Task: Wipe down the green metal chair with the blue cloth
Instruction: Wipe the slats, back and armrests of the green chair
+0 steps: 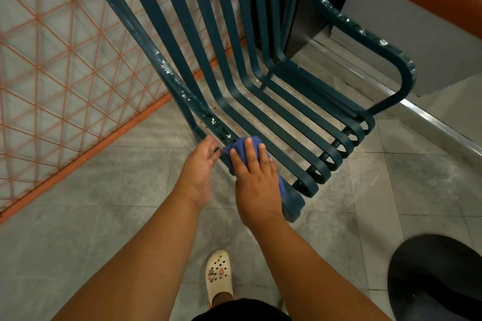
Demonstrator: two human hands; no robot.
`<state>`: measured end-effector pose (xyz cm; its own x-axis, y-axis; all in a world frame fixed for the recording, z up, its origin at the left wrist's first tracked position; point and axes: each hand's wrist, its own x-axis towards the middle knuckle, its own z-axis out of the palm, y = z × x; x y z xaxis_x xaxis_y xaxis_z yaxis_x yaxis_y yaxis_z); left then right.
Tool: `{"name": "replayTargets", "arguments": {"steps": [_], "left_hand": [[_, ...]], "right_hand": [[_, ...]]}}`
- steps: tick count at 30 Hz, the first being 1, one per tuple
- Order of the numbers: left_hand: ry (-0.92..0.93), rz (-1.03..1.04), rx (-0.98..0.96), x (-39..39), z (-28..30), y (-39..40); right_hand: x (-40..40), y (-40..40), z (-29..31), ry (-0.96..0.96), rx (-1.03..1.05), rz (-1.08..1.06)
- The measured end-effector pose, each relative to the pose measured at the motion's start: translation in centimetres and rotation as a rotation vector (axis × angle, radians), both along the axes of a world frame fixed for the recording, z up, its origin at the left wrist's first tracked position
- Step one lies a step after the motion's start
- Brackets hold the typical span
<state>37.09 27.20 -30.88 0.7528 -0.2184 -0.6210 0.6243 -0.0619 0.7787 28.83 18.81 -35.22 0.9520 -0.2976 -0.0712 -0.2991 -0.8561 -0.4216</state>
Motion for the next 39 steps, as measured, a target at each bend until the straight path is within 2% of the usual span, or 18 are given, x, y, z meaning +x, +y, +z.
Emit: {"name": "replayTargets", "arguments": {"steps": [2,4,9,14,17,21,27,29,33,39], "left_hand": [[0.001,-0.007,0.0,0.1,0.1,0.0],[0.0,-0.016,-0.001,0.2,0.2,0.0],[-0.009,-0.031,0.019,0.5,0.1,0.4],[-0.014,-0.047,0.01,0.8,0.3,0.1],[-0.019,-0.05,0.022,0.8,0.3,0.4],[-0.031,-0.034,0.038,0.8,0.2,0.9],[-0.027,-0.028,0.026,0.6,0.2,0.9],[-0.024,-0.039,0.027,0.7,0.2,0.9],[-0.028,-0.055,0.034,1.0,0.1,1.2],[-0.025,-0.087,0.023,1.3,0.4,0.8]], "right_hand": [[-1.1,0.1,-0.6,0.007,-0.089,0.079],[-1.9,-0.5,-0.7,0.0,-0.115,0.05],[0.5,-0.8,0.5,0.141,0.017,-0.127],[-0.7,-0.1,-0.1,0.059,-0.146,0.174],[-1.8,-1.1,-0.3,0.062,-0.146,0.09],[1.4,-0.8,0.9,0.192,0.012,-0.058],[0.1,-1.2,0.9,0.156,-0.148,0.202],[-1.3,-2.0,0.6,0.145,-0.129,0.205],[0.7,-1.8,0.6,0.181,-0.012,0.022],[-0.1,-2.2,0.5,0.113,-0.11,0.221]]}}
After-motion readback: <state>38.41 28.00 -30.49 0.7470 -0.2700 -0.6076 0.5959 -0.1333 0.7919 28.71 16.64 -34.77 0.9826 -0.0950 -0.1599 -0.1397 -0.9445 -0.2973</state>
